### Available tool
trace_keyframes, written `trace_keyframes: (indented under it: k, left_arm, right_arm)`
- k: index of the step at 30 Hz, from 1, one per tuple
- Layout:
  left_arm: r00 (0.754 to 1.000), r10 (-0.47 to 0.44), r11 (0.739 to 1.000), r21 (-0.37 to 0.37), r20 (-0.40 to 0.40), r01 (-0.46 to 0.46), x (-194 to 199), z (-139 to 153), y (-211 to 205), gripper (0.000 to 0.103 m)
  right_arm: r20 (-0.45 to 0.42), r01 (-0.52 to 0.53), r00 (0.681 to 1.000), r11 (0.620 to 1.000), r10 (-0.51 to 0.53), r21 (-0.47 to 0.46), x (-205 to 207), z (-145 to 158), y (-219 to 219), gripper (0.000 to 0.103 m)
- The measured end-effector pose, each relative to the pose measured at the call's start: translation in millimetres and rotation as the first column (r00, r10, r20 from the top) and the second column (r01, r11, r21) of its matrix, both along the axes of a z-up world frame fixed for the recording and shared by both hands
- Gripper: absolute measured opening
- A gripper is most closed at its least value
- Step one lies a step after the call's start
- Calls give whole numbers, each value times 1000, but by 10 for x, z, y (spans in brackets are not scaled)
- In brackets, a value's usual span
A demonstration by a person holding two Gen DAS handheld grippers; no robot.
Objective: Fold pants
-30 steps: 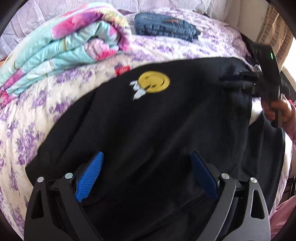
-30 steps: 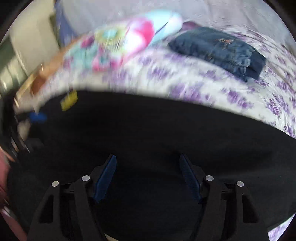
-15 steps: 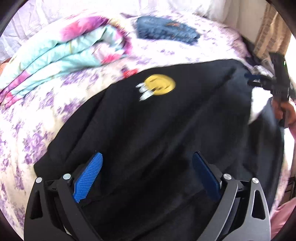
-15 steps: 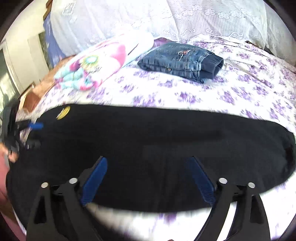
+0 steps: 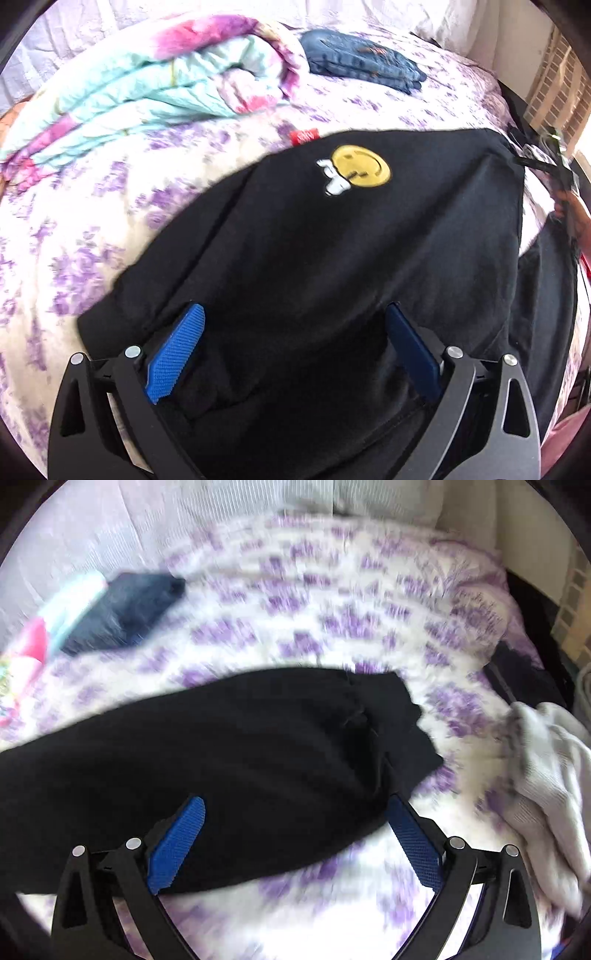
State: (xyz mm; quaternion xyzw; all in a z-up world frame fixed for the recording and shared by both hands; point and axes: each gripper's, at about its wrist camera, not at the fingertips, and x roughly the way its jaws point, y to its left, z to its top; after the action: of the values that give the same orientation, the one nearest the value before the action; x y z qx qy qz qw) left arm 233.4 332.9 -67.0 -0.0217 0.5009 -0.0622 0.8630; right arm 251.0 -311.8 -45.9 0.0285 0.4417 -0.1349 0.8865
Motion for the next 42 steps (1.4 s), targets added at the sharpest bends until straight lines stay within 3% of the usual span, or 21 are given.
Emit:
trace_keyframes:
  k: [3,5,7,10,12,15,18,22,23,25,26,27,32,35,39,40,41,42]
  left_arm:
    - [998,17,1000,19,67,-18,-179,276,-50,95]
    - [992,-31,999,-20,121,34,-428,501,-204,95]
    - [985,-97,994,-37,144,103,-679,591,-407,96]
    - [970,-201,978,-20,139,206,-1091,519,-760,96]
    - [971,-223,974,-8,88,224,-1302,343,-901,96]
    - [983,-180,984,-10,26,181,-1496,111,-930,96]
    - [995,-101,990,-98,19,103,-1656,23,-788,96]
    - [999,-8,981,-194,39,16,-1718,36,-626,96]
    - [999,4,979,-204,39,4,-1704,29,-606,96]
    - [999,20,979,-203,35,-13,-1714,38,-595,96]
    - [999,28,981,-194,28,-22,-1720,43,-597,96]
    - [999,31,982,-190,24,-26,-1706,47,-597,96]
    - [1000,31,988,-151,5,-30,-1731,82,-620,96]
    - [1000,27,989,-144,-1,-26,-1734,70,-641,96]
    - [1000,15,996,-93,-15,-16,-1717,30,-705,97]
    - [1000,12,997,-76,-16,-13,-1744,53,-712,97]
    - [1000,13,998,-66,-12,-13,-1777,85,-710,97]
    - [1000,19,998,-56,-2,-19,-1820,133,-696,97]
  right_arm:
    - [79,-124,990,990,119,70,-376,245,449,99]
    - [101,-234,970,964,223,126,-687,290,838,99]
    - [81,-328,944,937,320,118,-1059,213,1246,99]
    - [0,-345,938,936,346,75,-1524,16,1490,99]
    - [18,-255,967,962,254,94,-1871,-11,1339,99]
    - [157,-34,988,982,5,185,-2439,135,875,99]
    - [263,187,924,927,-278,325,-2970,193,304,99]
    - [218,192,917,849,-334,492,-2909,-38,-162,99]
    - [216,185,919,845,-330,501,-2843,-79,-213,94]
    - [232,173,922,865,-311,471,-2769,-74,-218,61]
    - [231,178,924,876,-306,447,-2734,-67,-210,20]
    - [224,186,926,885,-303,427,-2754,-65,-166,6]
    - [264,220,913,921,-310,322,-3198,168,-122,5]
    - [240,286,901,910,-362,299,-3430,80,-176,7]
    - [114,330,927,922,-357,200,-3403,-184,-151,41]
    - [113,334,927,924,-358,188,-3426,-138,-102,48]
    - [115,346,923,923,-367,170,-3455,-65,-44,65]
    - [134,360,916,922,-379,145,-3490,39,38,74]
